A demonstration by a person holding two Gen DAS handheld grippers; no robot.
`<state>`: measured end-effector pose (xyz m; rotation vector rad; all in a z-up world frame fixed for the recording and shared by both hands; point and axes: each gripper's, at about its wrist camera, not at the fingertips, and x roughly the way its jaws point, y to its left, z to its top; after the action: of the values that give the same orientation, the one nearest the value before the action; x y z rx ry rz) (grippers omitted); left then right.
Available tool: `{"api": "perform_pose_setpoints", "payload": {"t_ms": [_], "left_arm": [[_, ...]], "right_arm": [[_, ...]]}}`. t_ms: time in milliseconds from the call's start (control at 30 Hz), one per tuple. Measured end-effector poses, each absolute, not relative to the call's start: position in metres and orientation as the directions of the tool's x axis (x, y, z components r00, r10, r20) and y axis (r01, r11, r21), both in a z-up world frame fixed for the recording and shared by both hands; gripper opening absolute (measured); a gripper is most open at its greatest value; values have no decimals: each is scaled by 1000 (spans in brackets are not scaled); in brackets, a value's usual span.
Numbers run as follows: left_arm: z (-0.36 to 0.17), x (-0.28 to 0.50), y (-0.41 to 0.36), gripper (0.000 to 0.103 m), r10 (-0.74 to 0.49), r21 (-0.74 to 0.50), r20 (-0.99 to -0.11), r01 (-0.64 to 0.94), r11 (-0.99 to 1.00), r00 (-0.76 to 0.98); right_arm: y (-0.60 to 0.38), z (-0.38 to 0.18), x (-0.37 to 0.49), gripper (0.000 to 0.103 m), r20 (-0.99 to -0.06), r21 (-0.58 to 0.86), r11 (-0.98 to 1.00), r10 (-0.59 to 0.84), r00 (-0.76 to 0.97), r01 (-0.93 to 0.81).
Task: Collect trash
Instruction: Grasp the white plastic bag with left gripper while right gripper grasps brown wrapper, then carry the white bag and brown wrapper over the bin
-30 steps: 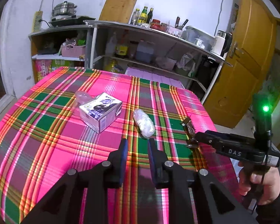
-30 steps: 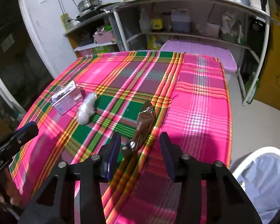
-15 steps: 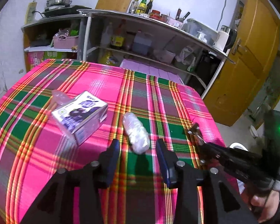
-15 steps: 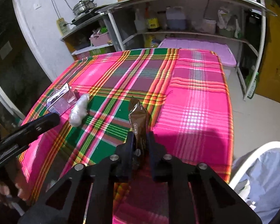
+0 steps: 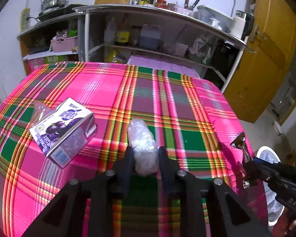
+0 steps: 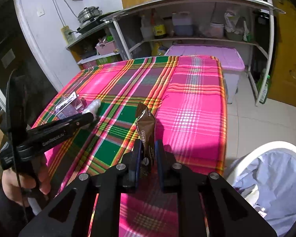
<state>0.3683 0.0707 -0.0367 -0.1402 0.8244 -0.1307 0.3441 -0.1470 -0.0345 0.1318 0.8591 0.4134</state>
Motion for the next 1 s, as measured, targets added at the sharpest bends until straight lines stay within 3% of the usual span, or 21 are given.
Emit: {"api": "perform_pose_setpoints", "payload": {"t_ms": [600, 1000], "left_arm": [[24, 250, 12, 25, -316, -232, -603, 218, 948, 732], [46, 198, -29, 25, -384, -224, -572, 312, 923, 725]], "right_arm": [[-217, 8, 250, 15, -646, 279, 933, 359, 674, -229], [-263, 19, 198, 15, -624, 302, 941, 318, 714, -155]]}}
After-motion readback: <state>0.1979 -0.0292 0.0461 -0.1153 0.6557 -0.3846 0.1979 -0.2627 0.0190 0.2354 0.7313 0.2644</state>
